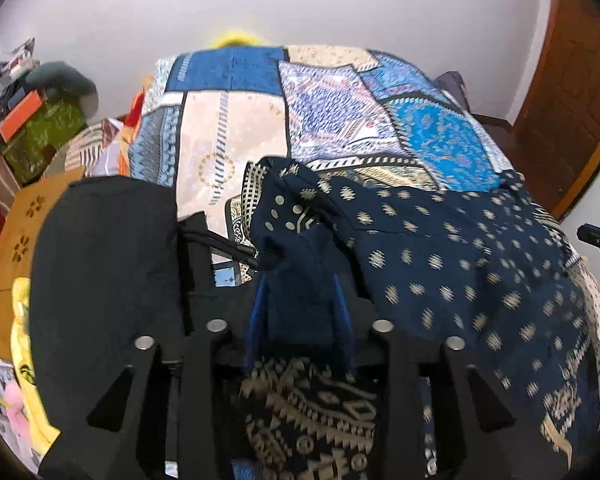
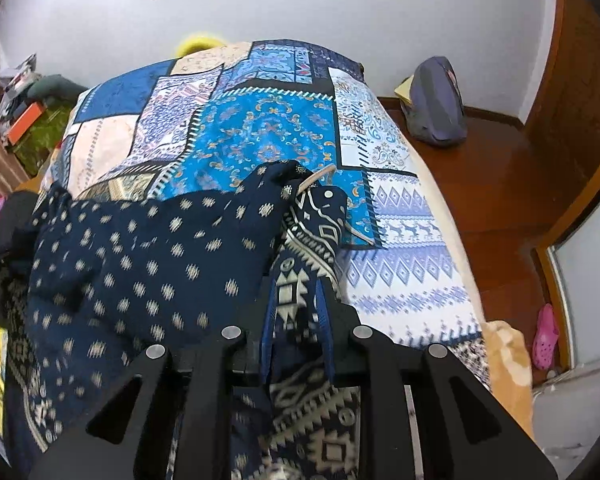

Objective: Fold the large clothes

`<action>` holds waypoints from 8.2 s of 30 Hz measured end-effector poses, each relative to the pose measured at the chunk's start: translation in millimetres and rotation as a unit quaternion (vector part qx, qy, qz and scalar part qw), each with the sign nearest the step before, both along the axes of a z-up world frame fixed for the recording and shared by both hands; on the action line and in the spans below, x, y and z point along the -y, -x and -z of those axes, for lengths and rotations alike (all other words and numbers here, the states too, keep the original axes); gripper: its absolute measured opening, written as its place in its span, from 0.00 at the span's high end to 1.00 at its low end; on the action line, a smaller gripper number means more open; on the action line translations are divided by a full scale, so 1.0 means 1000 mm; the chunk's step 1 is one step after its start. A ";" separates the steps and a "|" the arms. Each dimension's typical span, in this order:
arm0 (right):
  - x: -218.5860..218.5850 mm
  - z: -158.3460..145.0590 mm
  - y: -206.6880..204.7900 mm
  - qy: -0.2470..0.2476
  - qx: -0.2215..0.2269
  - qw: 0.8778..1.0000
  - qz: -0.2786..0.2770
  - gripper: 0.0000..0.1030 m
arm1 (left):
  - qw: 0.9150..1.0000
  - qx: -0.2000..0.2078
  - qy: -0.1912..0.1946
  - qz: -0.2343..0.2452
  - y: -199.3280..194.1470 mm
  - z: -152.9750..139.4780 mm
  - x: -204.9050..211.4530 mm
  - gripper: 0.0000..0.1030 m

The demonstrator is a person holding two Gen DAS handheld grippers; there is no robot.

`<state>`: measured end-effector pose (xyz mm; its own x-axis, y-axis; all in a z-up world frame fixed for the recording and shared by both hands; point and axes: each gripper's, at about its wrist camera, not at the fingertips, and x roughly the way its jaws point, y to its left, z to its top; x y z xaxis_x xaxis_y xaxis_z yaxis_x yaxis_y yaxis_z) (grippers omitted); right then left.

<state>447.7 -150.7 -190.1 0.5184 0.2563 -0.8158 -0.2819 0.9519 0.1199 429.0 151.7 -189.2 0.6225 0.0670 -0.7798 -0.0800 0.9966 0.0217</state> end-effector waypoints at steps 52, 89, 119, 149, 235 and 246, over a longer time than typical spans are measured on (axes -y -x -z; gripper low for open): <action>0.057 0.076 0.164 -0.058 -0.129 0.990 -0.025 0.89 | 0.961 -0.119 0.247 0.042 0.233 0.049 0.031 0.59; 0.002 0.053 -0.066 -0.048 -0.063 0.996 0.038 0.69 | 0.979 -0.046 0.192 -0.039 -0.021 0.039 -0.061 0.89; -0.099 0.013 0.070 0.046 0.029 0.987 -0.155 0.35 | 0.997 -0.032 0.045 0.058 0.055 0.023 0.061 0.42; -0.102 -0.074 -0.062 0.037 0.125 0.992 0.002 0.35 | 0.996 0.014 0.005 -0.084 -0.089 -0.042 -0.045 0.30; -0.063 -0.037 0.067 0.002 0.032 0.998 -0.059 0.25 | 0.965 0.074 0.222 -0.117 0.011 -0.015 0.014 0.89; -0.171 -0.035 0.057 -0.040 0.010 0.988 -0.147 0.25 | 0.971 0.166 0.141 -0.103 0.077 -0.105 -0.039 0.90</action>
<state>390.4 20.3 -154.9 0.4281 0.4613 -0.7771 -0.5484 0.8161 0.1824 351.7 191.1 -84.5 0.8389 0.0296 -0.5435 -0.2338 0.9213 -0.3108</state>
